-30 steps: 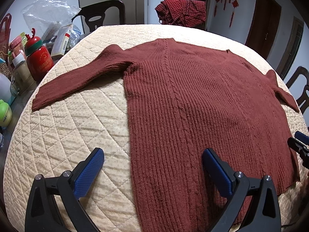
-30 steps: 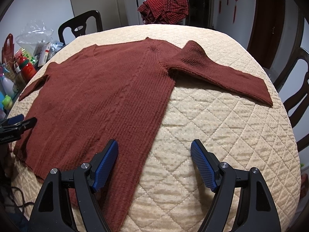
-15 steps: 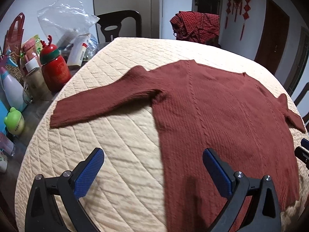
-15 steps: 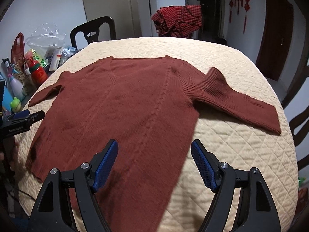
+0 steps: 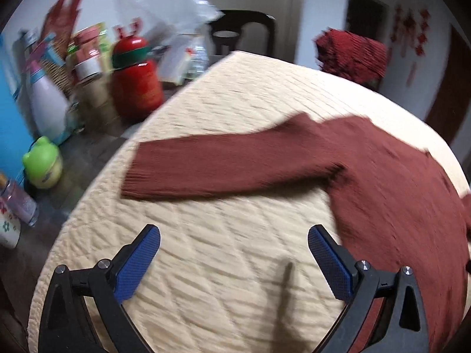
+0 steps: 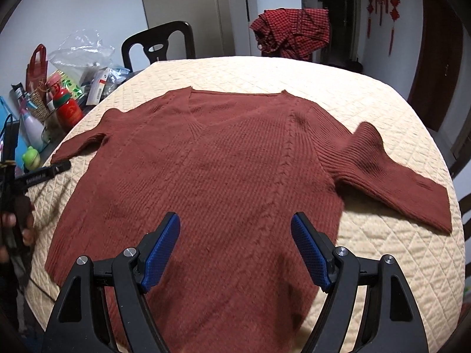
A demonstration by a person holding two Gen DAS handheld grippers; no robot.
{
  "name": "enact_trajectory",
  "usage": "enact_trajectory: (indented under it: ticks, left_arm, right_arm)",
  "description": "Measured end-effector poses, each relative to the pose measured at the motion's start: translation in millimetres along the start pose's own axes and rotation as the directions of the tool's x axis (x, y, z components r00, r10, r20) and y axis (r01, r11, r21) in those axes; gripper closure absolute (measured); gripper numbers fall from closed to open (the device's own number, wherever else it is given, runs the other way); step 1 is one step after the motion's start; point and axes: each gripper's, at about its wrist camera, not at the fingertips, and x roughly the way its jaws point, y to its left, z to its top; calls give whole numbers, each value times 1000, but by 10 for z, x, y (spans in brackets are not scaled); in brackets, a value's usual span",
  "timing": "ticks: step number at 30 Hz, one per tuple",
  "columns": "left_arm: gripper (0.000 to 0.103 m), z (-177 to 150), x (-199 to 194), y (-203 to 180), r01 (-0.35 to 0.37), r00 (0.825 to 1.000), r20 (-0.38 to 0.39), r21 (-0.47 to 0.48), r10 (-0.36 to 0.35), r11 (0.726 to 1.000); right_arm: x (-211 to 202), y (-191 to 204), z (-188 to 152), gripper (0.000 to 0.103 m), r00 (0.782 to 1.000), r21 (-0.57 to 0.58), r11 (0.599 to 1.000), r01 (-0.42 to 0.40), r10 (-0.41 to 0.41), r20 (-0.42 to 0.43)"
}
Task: Fold small clothes
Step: 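Grasp the sweater sleeve cuff nearest the left gripper with the left gripper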
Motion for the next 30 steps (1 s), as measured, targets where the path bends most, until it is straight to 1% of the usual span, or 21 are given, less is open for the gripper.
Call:
enact_trajectory:
  ticks: [3,6,8,9,10,12,15,16,17,18,19,20,21,22,23,25,28,29,30]
  left_arm:
    - [1,79,66,209,-29,1000,6,-63,30,998]
    - [3,142,204,371,-43,999,-18,-121,42,992]
    - [11,144,307,455,-55,998,-48,-166,48,985]
    - [11,144,328,484,-65,997,-43,-180,58,982]
    - [16,159,337,474,-74,997,-41,-180,68,981]
    - [20,178,353,472,-92,995,-44,-188,85,978]
    - [32,212,379,502,-110,994,-36,-202,105,973]
    - [41,220,392,510,-124,992,-31,-204,120,971]
    - [52,226,404,518,-140,990,-25,-207,138,968]
    - [60,275,413,566,-144,989,-18,-212,144,967]
    - [81,296,425,585,-137,990,-14,-216,137,967]
    - [91,312,430,600,-121,993,-13,-218,121,968]
    - [91,351,428,609,-104,995,-14,-217,103,971]
    - [92,374,414,591,-100,995,-7,-204,101,974]
    - [92,402,375,549,-89,996,15,-183,94,979]
    - [92,475,271,445,-44,996,64,-153,54,987]
    - [92,622,55,195,64,989,139,-88,-51,994]
    - [92,684,5,76,107,983,155,-60,-96,992]
    - [92,735,-66,-77,157,974,171,-24,-151,987]
  right_arm:
    - [48,13,40,25,1000,-8,1000,-9,9,-3]
    - [96,29,77,25,1000,-14,1000,-16,16,-5]
    - [121,34,95,25,1000,-15,1000,-20,20,-8]
    - [132,35,102,25,1000,-14,1000,-23,23,-10]
    - [139,35,107,25,1000,-14,1000,-26,25,-11]
    - [159,27,118,25,1000,-14,1000,-28,27,-14]
    - [184,8,129,25,999,-10,999,-30,30,-18]
    - [192,0,132,25,999,-8,999,-32,32,-18]
    - [197,-2,132,25,999,-7,999,-32,32,-19]
    - [204,-7,132,25,999,-5,999,-34,34,-20]
    - [210,-8,130,25,999,-5,999,-35,35,-19]
    - [213,-12,128,25,999,-4,999,-38,38,-19]
    - [212,-15,126,25,999,-3,999,-40,40,-19]
    - [212,-17,123,25,999,-3,999,-41,41,-19]
    - [210,-22,122,25,999,-2,999,-42,42,-17]
    - [198,-34,120,25,999,1,999,-42,42,-13]
    - [171,-63,116,25,999,15,999,-43,43,-4]
    - [158,-75,116,25,999,21,999,-43,43,1]
    - [147,-81,115,25,999,24,999,-43,43,4]
